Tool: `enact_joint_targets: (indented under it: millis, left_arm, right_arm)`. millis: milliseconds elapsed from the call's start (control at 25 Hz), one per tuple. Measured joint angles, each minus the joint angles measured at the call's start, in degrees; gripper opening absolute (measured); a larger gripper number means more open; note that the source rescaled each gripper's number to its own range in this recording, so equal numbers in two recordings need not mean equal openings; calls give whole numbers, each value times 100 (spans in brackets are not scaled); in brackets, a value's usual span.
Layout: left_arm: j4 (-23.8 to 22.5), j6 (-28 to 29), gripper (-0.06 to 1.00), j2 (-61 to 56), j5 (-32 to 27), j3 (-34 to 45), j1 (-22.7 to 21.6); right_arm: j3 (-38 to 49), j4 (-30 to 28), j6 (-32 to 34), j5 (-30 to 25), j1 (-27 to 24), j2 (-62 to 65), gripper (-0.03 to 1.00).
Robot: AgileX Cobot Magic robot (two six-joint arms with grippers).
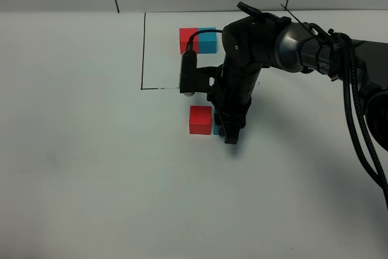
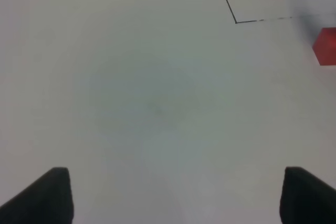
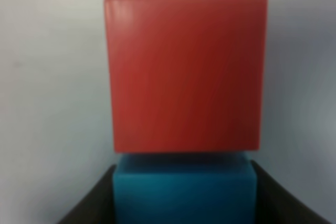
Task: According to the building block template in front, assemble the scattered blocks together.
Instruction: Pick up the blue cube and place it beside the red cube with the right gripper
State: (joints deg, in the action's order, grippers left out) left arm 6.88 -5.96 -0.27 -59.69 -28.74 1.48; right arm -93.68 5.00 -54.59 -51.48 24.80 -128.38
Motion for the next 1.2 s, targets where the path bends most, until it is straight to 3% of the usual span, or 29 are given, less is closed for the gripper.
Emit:
enact_joint_targets:
  millis: [1080, 1160, 1200]
  left_arm:
    - [0, 0, 69, 0, 0, 0, 0]
    - [0, 0, 69, 0, 0, 0, 0]
    - [0, 0, 69, 0, 0, 0, 0]
  right_arm:
    - [-4, 43, -316, 77, 66, -11, 1]
    - [-4, 43, -316, 82, 66, -11, 4]
    - [-4, 43, -316, 87, 66, -11, 11]
